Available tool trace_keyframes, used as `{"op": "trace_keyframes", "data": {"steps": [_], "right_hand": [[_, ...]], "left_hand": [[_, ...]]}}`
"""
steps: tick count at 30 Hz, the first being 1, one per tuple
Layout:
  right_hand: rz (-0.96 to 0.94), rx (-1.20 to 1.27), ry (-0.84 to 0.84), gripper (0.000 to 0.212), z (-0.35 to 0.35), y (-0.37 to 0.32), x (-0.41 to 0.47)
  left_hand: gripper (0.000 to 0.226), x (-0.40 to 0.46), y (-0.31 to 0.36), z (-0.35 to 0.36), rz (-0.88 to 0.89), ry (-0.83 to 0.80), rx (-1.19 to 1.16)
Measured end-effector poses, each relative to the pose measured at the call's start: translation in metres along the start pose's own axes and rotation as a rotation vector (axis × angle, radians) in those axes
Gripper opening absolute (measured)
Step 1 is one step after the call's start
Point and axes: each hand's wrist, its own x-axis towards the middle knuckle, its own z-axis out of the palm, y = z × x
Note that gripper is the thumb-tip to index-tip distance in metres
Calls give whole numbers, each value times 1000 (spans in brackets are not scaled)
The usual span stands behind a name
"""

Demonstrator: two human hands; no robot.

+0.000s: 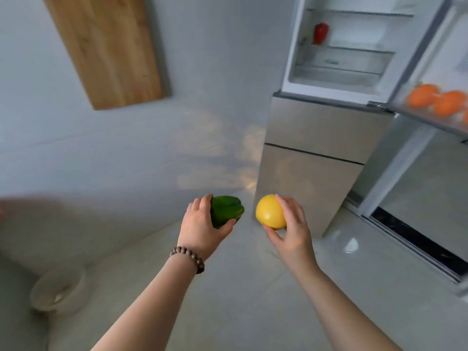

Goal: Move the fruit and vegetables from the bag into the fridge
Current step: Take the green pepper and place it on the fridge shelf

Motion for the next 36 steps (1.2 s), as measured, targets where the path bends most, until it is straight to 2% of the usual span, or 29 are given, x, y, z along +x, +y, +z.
{"op": "trace_keyframes", "data": {"steps": [8,19,23,27,32,36], "right_hand": [[63,23,218,70,-37,30,75],[184,5,665,40,-25,70,240],[240,-41,771,50,-23,74,296],[324,-85,810,64,-37,79,328],[447,-174,848,52,-69,88,351],[454,-161,869,47,-101,95,365]], "left_hand": [[77,106,68,53,234,-84,-121],[76,317,109,92,553,-130,-233],[74,389,122,97,666,-164,-229],[75,442,146,108,738,-226,-295],[77,482,184,136,811,-307,-394],[78,500,222,164,831,-374,-499]]}}
